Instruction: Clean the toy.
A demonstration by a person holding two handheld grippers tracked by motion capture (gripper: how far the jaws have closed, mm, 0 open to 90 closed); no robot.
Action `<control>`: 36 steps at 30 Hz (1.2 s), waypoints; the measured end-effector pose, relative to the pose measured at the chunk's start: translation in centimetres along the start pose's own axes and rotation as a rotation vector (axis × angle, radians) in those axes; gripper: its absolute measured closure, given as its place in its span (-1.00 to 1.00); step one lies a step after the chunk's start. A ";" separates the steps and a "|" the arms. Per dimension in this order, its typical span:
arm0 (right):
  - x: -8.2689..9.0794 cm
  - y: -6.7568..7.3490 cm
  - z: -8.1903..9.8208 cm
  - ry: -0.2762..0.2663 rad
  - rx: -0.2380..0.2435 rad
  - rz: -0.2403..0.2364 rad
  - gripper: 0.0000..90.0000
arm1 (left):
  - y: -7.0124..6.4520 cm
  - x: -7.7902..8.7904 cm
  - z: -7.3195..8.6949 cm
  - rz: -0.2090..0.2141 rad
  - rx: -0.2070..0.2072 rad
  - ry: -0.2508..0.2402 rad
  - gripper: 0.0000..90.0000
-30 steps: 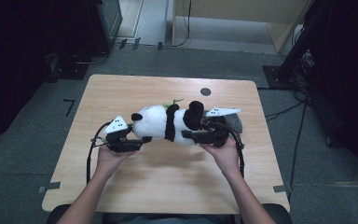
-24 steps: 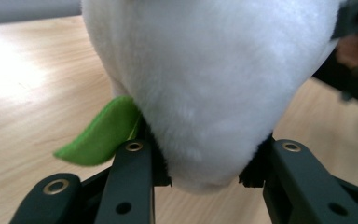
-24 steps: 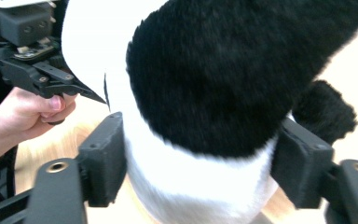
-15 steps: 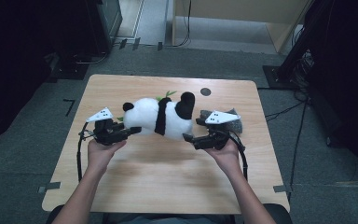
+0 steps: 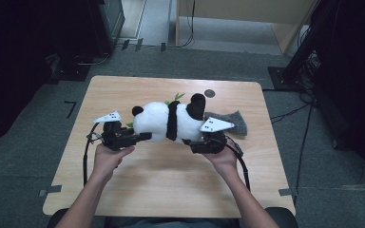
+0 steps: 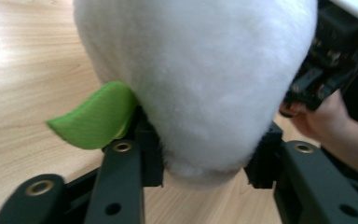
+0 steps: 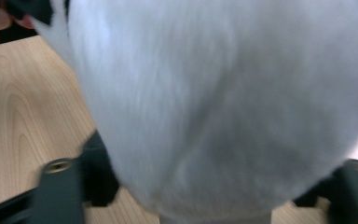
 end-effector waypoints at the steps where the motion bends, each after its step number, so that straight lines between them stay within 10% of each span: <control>1: 0.1 -0.2 0.0 0.001 -0.020 -0.009 -0.12 | 0.0 -0.2 0.0 -0.023 -0.021 -0.002 0.16; 8: 1.8 -2.0 -0.7 -0.016 -0.209 -0.062 0.01 | 0.1 0.0 0.1 -0.107 -0.258 -0.100 -0.35; 14: 2.7 -2.6 -0.9 -0.003 -0.300 -0.126 -0.01 | 1.1 -0.5 1.3 -0.097 -0.225 -0.056 -0.39; 18: 2.3 -1.7 -0.8 0.063 -0.273 -0.134 -0.07 | 0.4 -0.8 1.5 -0.111 -0.274 -0.031 -0.39; 24: 1.5 -0.9 -0.5 0.122 -0.249 -0.157 -0.43 | 0.8 -0.9 1.8 -0.095 -0.212 0.009 -0.37; 36: 1.4 -0.6 -1.0 0.112 -0.210 -0.126 -0.56 | 1.4 -0.5 2.2 -0.099 -0.126 0.022 -0.34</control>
Point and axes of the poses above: each handheld gripper's, and its own axes: x roughly backward along the jaws, z roughly out of its underside, y roughly to its left, the point moved 7 cm from there along -x, roughly forward along the jaws, and after that the axes turned 4 degrees about z, right-handed, at the moved point
